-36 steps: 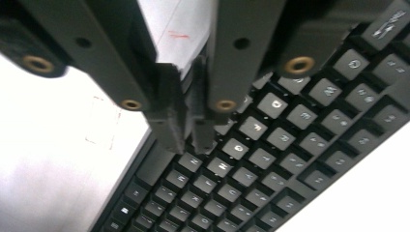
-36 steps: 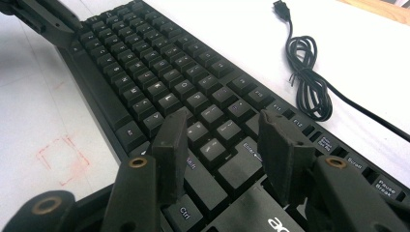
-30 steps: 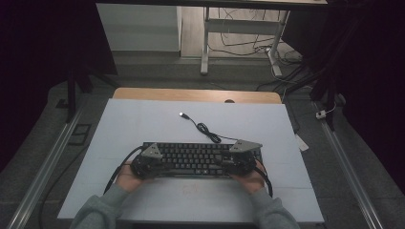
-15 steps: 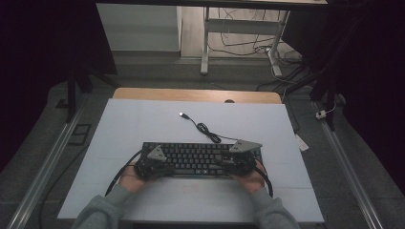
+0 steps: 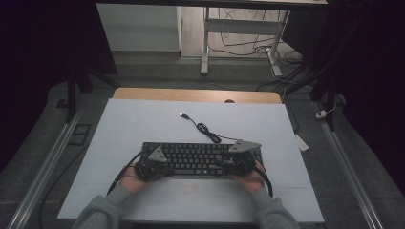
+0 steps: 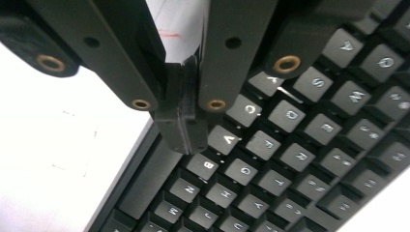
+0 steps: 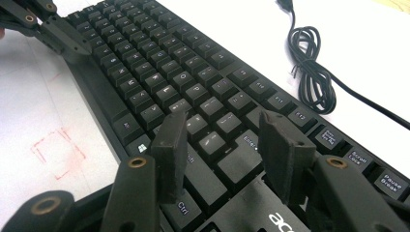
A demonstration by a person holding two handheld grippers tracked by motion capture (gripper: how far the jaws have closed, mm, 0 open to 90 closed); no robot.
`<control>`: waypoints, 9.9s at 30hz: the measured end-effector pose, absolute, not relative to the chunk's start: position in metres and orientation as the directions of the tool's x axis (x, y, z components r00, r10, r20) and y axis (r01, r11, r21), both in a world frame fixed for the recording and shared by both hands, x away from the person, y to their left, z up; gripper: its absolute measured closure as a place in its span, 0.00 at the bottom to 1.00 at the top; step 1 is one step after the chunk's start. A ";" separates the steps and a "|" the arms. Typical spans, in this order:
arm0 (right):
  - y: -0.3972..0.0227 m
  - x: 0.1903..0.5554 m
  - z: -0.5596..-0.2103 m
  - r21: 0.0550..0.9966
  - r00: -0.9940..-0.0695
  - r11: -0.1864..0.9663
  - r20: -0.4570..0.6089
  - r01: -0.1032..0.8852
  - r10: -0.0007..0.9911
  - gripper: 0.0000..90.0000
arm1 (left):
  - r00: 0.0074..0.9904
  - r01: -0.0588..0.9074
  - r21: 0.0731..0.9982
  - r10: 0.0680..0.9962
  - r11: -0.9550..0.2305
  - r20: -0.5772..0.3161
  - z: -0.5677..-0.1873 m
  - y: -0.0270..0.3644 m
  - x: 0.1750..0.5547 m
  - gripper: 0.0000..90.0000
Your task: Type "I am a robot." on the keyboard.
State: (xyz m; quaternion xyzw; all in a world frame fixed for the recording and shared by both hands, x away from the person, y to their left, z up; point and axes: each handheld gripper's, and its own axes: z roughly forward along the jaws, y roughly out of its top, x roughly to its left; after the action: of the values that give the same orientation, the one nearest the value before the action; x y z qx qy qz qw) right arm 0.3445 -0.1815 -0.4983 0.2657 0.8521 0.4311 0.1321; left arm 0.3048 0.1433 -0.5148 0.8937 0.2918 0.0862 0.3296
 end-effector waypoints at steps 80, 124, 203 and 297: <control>-0.183 0.346 -0.501 0.793 -0.818 0.499 -0.001 0.350 0.575 0.59 | 0.639 0.592 0.693 0.764 -0.410 -0.094 -0.508 0.203 0.319 0.99; -0.182 0.346 -0.502 0.787 -0.822 0.511 -0.008 0.347 0.570 0.59 | 0.646 0.573 0.698 0.761 -0.430 -0.060 -0.509 0.194 0.316 0.95; -0.100 0.347 -0.500 0.775 -0.910 0.561 0.045 0.291 0.411 1.00 | 0.610 0.600 0.706 0.786 -0.376 -0.100 -0.504 0.197 0.317 0.37; -0.195 0.337 -0.494 0.820 -0.817 0.462 0.012 0.338 0.576 0.56 | 0.610 0.598 0.707 0.787 -0.379 -0.094 -0.505 0.200 0.318 0.36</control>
State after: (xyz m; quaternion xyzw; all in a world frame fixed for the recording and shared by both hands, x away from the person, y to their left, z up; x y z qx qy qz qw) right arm 0.3368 -0.1953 -0.4938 0.2707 0.8444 0.4422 0.1348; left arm 0.3176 0.2000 -0.5052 0.8201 0.4220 0.1299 0.3639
